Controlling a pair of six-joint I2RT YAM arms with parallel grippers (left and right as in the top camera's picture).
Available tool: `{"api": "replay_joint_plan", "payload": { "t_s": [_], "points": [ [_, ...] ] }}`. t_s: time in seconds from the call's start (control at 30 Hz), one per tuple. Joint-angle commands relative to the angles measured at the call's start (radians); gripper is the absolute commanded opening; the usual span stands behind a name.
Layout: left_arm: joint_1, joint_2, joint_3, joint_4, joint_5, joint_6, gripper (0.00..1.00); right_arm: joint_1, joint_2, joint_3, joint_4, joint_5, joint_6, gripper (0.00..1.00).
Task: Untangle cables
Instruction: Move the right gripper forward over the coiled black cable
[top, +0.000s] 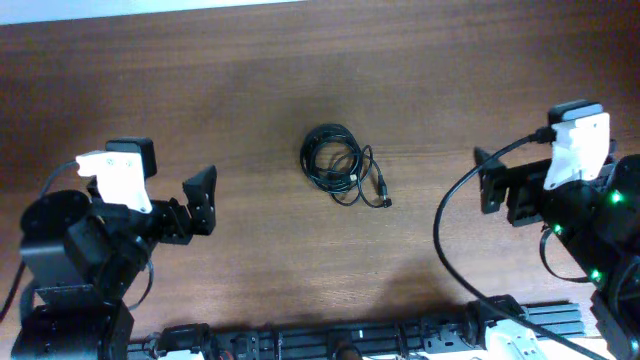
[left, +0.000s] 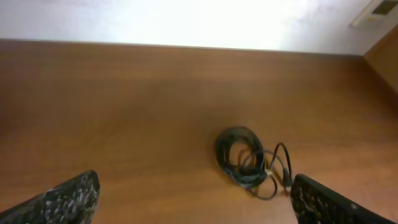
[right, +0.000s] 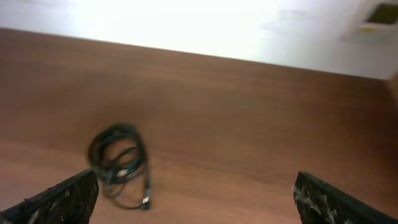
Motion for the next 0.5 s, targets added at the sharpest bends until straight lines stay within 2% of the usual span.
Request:
{"api": "replay_joint_plan", "payload": {
  "t_s": [0.0,0.17,0.27,0.33,0.47],
  "points": [
    [0.004,0.002,0.019,-0.014,0.018,0.013,0.99,0.005,0.0,0.019,0.011,-0.143,0.0,0.99],
    [0.004,0.002,0.019,-0.014,0.035,0.012,0.99,0.005,0.0,0.019,0.051,-0.138,0.001,0.99],
    [0.004,0.003,0.019,-0.018,0.08,0.013,0.99,0.005,0.013,0.019,0.052,-0.104,0.063,0.99],
    [0.004,0.005,0.019,-0.004,0.08,0.013,0.99,0.005,0.05,0.019,0.048,-0.032,0.1,0.99],
    [0.004,0.024,0.018,0.025,0.08,0.012,0.99,0.005,0.163,0.019,0.029,-0.046,0.161,0.99]
  ]
}}
